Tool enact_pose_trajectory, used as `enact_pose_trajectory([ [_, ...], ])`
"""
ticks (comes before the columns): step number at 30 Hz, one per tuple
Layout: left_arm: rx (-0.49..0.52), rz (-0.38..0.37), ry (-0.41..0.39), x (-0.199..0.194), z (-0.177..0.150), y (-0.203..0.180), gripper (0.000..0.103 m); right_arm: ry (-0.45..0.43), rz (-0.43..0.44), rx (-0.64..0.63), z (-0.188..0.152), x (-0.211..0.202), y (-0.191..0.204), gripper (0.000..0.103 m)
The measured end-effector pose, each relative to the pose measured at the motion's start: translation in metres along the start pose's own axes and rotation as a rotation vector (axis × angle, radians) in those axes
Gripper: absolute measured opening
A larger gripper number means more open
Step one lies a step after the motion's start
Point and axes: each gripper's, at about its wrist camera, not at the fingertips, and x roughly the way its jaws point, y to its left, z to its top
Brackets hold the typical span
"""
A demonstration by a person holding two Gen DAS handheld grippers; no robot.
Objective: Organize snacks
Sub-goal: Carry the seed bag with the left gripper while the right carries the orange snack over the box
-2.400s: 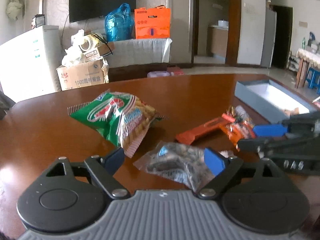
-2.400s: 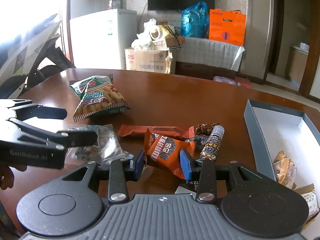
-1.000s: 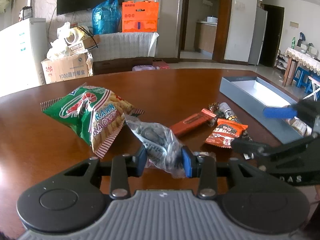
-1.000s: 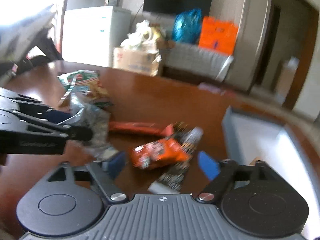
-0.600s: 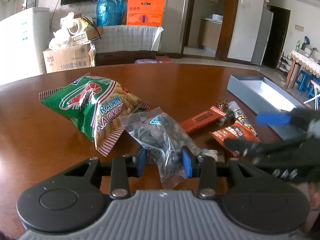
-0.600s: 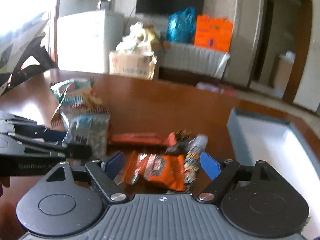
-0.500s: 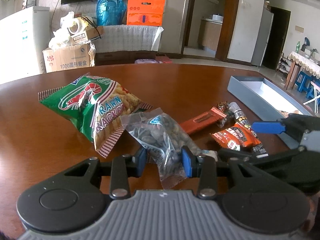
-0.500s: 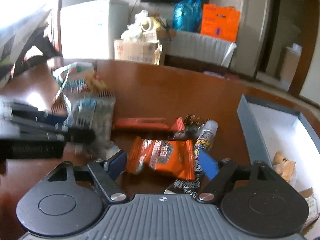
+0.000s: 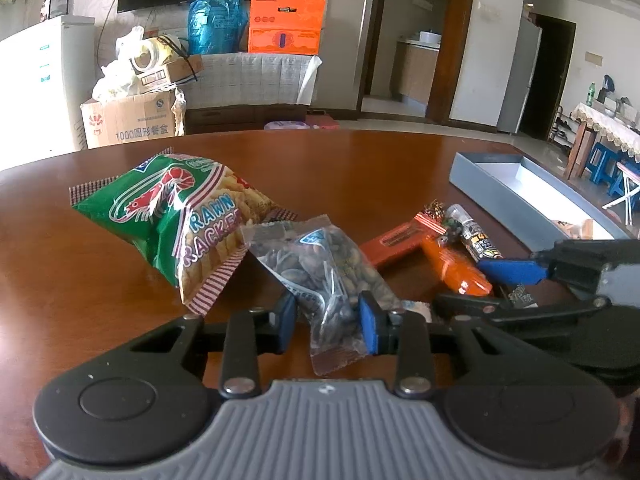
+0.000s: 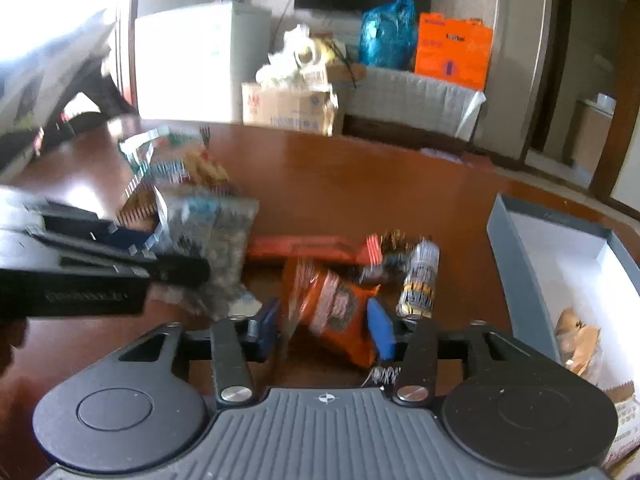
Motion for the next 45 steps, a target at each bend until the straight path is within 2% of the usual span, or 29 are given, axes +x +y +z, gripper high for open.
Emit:
enact_pose_trajectory([
  [1,-0.005,0.000,0.000,0.001,0.000,0.001,0.031,0.008,0.016,0.028,0.002,0.001,-0.004,0.047],
  [3,-0.002,0.000,-0.001,0.002,0.001,0.000,0.031,-0.003,0.017,0.035,0.005,-0.001,-0.006,0.036],
  [9,0.001,-0.023,-0.034,-0.007,0.007,-0.001,0.028,-0.013,0.024,0.025,0.007,-0.010,-0.005,0.027],
  [16,0.014,-0.046,-0.060,-0.016,0.015,-0.008,0.027,-0.027,0.045,0.019,0.012,-0.026,-0.008,0.024],
  [23,0.024,-0.090,-0.099,-0.025,0.024,-0.021,0.026,-0.075,0.031,0.024,0.019,-0.051,-0.016,0.023],
  [31,0.050,-0.150,-0.108,-0.021,0.029,-0.060,0.023,-0.088,-0.035,0.070,0.016,-0.073,-0.044,0.022],
  [37,0.031,-0.223,-0.145,-0.020,0.039,-0.096,0.022,-0.102,-0.139,0.155,0.011,-0.091,-0.082,0.022],
  [41,0.059,-0.265,-0.153,-0.017,0.047,-0.129,0.022,-0.079,-0.218,0.207,0.001,-0.095,-0.108,0.021],
  [45,0.090,-0.282,-0.145,-0.002,0.050,-0.163,0.022,-0.043,-0.259,0.257,-0.011,-0.090,-0.127,0.021],
])
